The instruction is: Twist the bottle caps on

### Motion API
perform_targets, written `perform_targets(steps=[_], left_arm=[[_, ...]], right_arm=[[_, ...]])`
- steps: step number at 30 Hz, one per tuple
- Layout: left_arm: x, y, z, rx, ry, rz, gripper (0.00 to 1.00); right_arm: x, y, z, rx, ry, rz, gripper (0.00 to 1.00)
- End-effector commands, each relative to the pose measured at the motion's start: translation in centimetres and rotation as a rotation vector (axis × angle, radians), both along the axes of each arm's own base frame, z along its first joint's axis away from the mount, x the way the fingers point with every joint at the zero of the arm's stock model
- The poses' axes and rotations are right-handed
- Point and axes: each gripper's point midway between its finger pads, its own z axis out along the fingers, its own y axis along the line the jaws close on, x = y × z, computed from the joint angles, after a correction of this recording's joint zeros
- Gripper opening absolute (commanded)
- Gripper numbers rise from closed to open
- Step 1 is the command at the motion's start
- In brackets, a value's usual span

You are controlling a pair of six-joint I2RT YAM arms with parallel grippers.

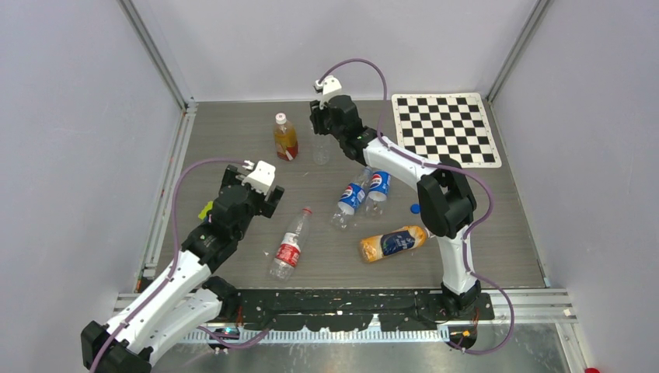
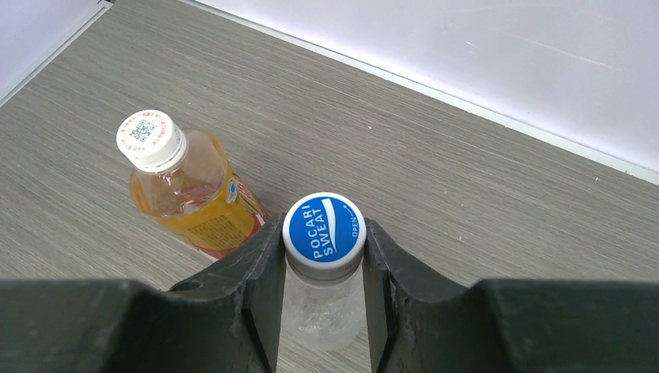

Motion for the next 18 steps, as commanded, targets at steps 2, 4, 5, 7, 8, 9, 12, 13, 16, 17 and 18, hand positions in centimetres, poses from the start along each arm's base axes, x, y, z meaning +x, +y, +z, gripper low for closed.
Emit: perform_targets(steps=[2,4,5,7,8,9,12,13,16,17,18], left_arm=[[0.4,-0.3,1.6,-0.035,-0.071,-0.01,1.0],[0.4,-0.2,1.6,-0.031,-0.073,-0.011,1.0],[0.4,-0.3,1.7,-0.033,-0.077,-0.011,1.0],[0.4,-0.2,1.7,-0.033,-0.079,-0.011,1.0],[0.4,-0.2,1.7,-0.032,-0.08,-0.012,1.0],[0.4,-0.2,1.7,-0.032,-0.08,-0.012,1.0],[0.4,-0.3,1.6,-0.032,-0.079,-0.014,1.0],[0.4,-0.3,1.6,-0.032,-0.079,-0.015,1.0],[0.4,-0.3,1.6,-0.032,-0.08,-0.017,1.0],[0.4,-0.4,1.5,-0.031,-0.078,-0.019,1.0],[0.4,-0.4,1.6,-0.033,-0.079,-0.018,1.0]], right_arm=[[0.2,0.4,2.0,0.012,-0.049,0.012,0.43],[0.1,0.4,1.9,0.011,-0.047,0.011,0.47],[0.1,0.4,1.9,0.012,-0.046,0.011,0.49],[0.0,0.3,2.0,0.015,-0.048,0.011,0.54],[-0.1,0.3,2.1,0.015,-0.049,0.012,0.55],[-0.1,0.3,2.1,0.016,-0.049,0.011,0.58],[-0.3,0.2,2.5,0.023,-0.054,0.011,0.66],[-0.3,0.1,2.7,0.026,-0.055,0.011,0.67],[-0.6,-0.2,3.7,0.039,-0.07,0.001,0.76],[-0.7,-0.4,4.4,0.048,-0.08,-0.001,0.77],[-0.8,-0.5,4.7,0.054,-0.084,-0.002,0.8]])
